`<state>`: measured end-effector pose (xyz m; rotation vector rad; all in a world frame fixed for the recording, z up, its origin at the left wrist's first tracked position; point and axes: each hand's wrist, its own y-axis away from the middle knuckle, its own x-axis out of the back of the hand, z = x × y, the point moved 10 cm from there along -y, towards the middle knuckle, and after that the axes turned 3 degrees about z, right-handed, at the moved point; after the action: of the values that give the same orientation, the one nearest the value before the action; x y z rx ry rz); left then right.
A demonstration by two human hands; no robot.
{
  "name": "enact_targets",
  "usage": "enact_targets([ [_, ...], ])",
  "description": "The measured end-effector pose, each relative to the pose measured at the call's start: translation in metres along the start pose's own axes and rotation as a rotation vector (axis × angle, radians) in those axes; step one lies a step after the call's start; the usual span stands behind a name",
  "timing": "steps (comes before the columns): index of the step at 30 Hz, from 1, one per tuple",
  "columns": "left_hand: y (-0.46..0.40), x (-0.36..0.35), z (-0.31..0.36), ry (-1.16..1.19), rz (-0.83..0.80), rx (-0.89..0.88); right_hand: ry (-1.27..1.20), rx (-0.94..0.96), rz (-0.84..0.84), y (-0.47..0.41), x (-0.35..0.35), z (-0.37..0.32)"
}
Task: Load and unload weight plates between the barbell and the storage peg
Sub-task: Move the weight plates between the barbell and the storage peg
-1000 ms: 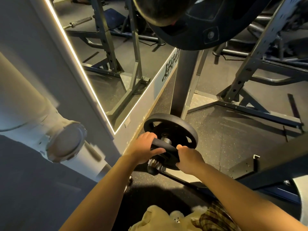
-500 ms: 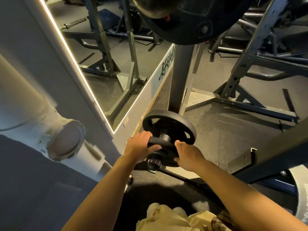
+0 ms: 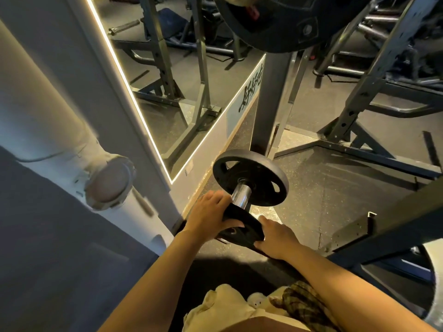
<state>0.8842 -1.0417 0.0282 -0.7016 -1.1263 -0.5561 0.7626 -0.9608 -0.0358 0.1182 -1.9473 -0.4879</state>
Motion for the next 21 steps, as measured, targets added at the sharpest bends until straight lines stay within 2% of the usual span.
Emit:
enact_targets([
  [6,0.011,0.000,-0.020,0.198,0.037,0.144,-0.049,0.012,0.007,0.003,0.007,-0.007],
  [8,0.013,-0.001,-0.025,0.226,0.045,0.170,-0.151,-0.029,0.004,0.003,0.007,-0.002],
  [12,0.014,-0.001,-0.029,0.234,0.079,0.178,-0.382,-0.144,-0.122,0.009,-0.015,0.010],
  [14,0.015,0.000,-0.030,0.233,0.110,0.176,-0.422,-0.160,-0.104,0.011,-0.021,0.013],
  [18,0.014,-0.003,-0.037,0.309,0.054,0.175,-0.255,-0.113,0.073,0.010,-0.013,0.007],
  [21,0.028,-0.002,-0.050,0.371,-0.036,0.167,-0.053,0.003,0.227,0.017,0.006,-0.009],
])
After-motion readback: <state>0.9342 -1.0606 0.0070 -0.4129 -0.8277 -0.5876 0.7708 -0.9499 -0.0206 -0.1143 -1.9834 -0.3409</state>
